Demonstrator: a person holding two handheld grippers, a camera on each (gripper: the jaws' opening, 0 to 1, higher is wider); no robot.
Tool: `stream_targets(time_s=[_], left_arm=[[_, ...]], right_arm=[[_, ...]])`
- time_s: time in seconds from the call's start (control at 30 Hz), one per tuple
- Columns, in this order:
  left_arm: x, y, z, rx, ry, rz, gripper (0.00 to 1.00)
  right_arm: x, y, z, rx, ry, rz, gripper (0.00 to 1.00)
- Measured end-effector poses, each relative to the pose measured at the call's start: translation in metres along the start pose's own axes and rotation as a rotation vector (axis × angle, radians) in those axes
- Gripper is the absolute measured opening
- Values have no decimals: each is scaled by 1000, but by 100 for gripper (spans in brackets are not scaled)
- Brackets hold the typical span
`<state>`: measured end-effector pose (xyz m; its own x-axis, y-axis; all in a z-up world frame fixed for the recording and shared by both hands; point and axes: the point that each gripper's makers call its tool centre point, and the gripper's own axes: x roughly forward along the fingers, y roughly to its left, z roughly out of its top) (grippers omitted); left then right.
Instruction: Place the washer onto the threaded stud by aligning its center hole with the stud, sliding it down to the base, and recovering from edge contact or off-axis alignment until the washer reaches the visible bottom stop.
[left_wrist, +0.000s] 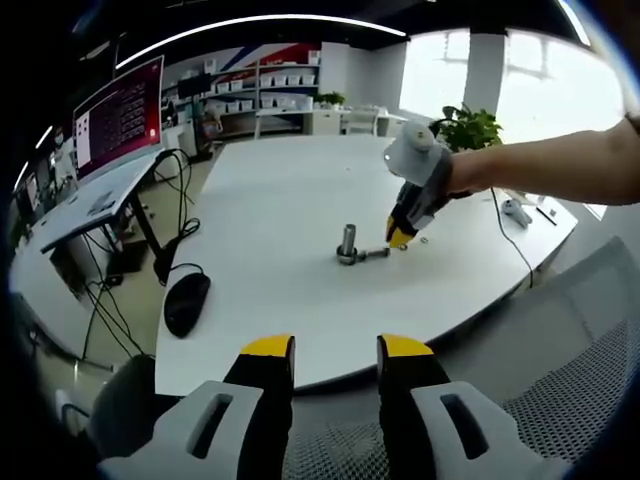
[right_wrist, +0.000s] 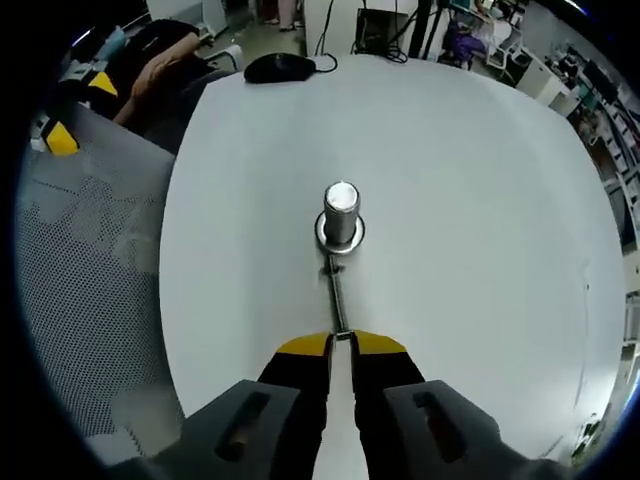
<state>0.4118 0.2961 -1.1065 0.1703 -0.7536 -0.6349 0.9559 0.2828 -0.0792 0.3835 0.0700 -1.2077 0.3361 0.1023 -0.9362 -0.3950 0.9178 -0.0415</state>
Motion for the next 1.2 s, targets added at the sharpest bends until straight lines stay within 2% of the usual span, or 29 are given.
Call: stream_targets(time_s=[0.17,0.33,0.7,0.97,1.1,1.2], left_arm=[[0,0,1,-2,-1,1,31],[0,1,0,-1,0,1,31],[0,1,0,0,0,1,30],[0,1,0,0,1,2,30],[0,0,0,0,0,2,30],[0,1,0,0,1,2,30]], right_arm=[[8,7,20,-50,-45,-4,10],[23,2,32,-69,-60,-12,10],[40,0,26,-113,-5,1,10],[37,2,22,-136,24,-3,9],[33,-3,22,-115,-6,-21,9],[23,-5,26,-82,-63,-29,9]])
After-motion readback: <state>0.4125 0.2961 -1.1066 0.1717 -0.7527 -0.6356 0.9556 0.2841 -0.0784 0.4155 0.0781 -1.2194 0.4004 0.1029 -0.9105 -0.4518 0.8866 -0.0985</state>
